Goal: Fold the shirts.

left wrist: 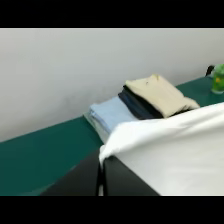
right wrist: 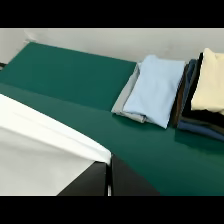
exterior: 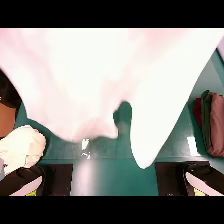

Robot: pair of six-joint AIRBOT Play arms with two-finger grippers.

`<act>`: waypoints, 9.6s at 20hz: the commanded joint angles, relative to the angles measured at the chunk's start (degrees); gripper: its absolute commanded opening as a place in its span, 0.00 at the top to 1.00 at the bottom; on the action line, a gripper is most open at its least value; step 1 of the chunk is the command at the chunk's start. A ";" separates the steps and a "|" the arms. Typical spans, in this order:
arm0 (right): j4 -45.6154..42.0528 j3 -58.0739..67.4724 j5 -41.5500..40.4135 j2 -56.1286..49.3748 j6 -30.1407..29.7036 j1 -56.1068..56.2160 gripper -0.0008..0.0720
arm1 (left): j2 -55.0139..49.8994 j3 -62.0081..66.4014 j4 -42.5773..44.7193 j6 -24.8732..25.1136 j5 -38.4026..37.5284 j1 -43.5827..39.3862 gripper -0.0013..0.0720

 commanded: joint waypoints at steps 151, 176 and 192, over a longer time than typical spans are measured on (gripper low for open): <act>-1.51 -40.76 -0.76 -18.67 -3.15 -15.65 0.52 | -18.67 -44.92 -11.98 1.92 -12.83 22.12 0.67; 2.99 -81.66 -7.08 3.13 1.05 -15.26 0.92 | 8.33 -74.10 -14.58 0.00 -13.35 22.12 0.95; 2.21 -81.66 -7.06 0.48 1.11 -15.23 0.96 | 8.31 -90.44 -18.49 -3.63 -7.56 22.10 0.53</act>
